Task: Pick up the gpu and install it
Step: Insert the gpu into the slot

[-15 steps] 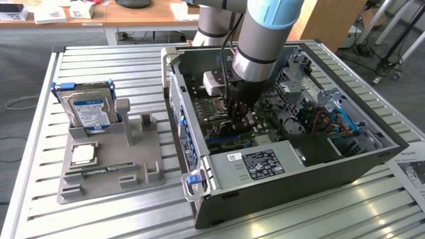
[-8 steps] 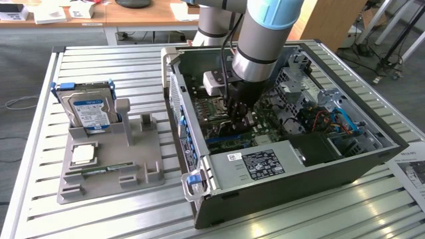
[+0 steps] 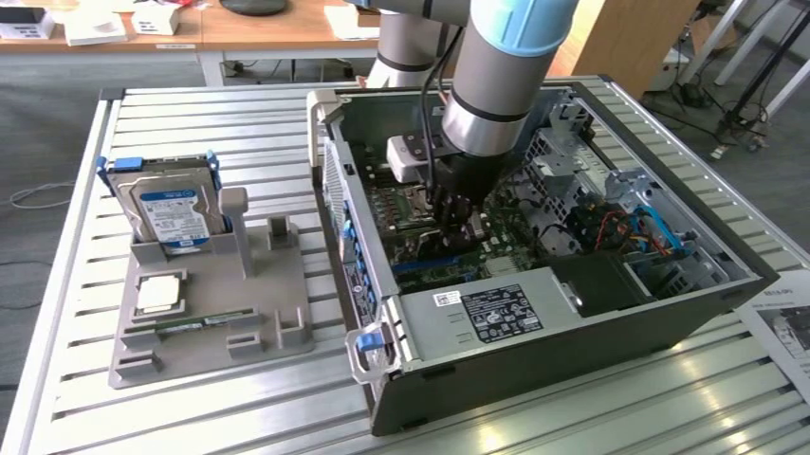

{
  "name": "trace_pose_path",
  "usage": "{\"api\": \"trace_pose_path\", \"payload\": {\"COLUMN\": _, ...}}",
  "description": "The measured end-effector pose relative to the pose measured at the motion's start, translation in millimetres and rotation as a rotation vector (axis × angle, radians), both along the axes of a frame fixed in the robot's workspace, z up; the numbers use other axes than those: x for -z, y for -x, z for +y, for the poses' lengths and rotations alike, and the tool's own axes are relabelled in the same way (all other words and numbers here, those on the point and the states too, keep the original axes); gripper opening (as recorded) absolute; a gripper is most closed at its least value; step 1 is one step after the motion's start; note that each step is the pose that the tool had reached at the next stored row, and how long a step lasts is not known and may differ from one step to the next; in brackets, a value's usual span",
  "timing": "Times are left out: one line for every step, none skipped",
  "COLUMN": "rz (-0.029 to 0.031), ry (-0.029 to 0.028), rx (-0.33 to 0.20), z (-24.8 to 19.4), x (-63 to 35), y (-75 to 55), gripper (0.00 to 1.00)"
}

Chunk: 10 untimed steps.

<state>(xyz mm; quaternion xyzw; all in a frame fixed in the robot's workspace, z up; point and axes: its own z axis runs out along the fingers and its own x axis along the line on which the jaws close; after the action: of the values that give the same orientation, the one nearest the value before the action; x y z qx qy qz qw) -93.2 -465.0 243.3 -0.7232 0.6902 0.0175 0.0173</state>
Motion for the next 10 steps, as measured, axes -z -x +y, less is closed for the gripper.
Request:
{"api": "trace_pose_path", "payload": {"rz": -0.0007, "ry": 0.0002, "rx": 0.000, "z": 0.0, "x": 0.2, "y": 0.2, "gripper": 0.27}}
{"api": "trace_pose_path", "payload": {"rz": -0.0011, "ry": 0.0003, "rx": 0.000, "z": 0.0, "x": 0.3, "y": 0.3, "gripper": 0.27}}
{"api": "trace_pose_path", "payload": {"rz": -0.0014, "ry": 0.0006, "rx": 0.000, "z": 0.0, "x": 0.5, "y": 0.2, "gripper": 0.27}}
{"api": "trace_pose_path", "payload": {"rz": -0.0020, "ry": 0.0008, "rx": 0.000, "z": 0.0, "x": 0.7, "y": 0.3, "gripper": 0.27}}
{"api": "trace_pose_path", "payload": {"rz": -0.0023, "ry": 0.0011, "rx": 0.000, "z": 0.0, "x": 0.9, "y": 0.3, "gripper": 0.27}}
{"api": "trace_pose_path", "payload": {"rz": -0.0024, "ry": 0.0011, "rx": 0.000, "z": 0.0, "x": 1.0, "y": 0.3, "gripper": 0.27}}
{"api": "trace_pose_path", "payload": {"rz": -0.0025, "ry": 0.0011, "rx": 0.000, "z": 0.0, "x": 1.1, "y": 0.3, "gripper": 0.27}}
{"api": "trace_pose_path", "payload": {"rz": -0.0024, "ry": 0.0013, "rx": 0.000, "z": 0.0, "x": 1.1, "y": 0.2, "gripper": 0.27}}
{"api": "trace_pose_path", "payload": {"rz": -0.0024, "ry": 0.0013, "rx": 0.000, "z": 0.0, "x": 1.1, "y": 0.3, "gripper": 0.27}}
{"api": "trace_pose_path", "payload": {"rz": -0.0028, "ry": 0.0014, "rx": 0.000, "z": 0.0, "x": 1.1, "y": 0.4, "gripper": 0.27}}
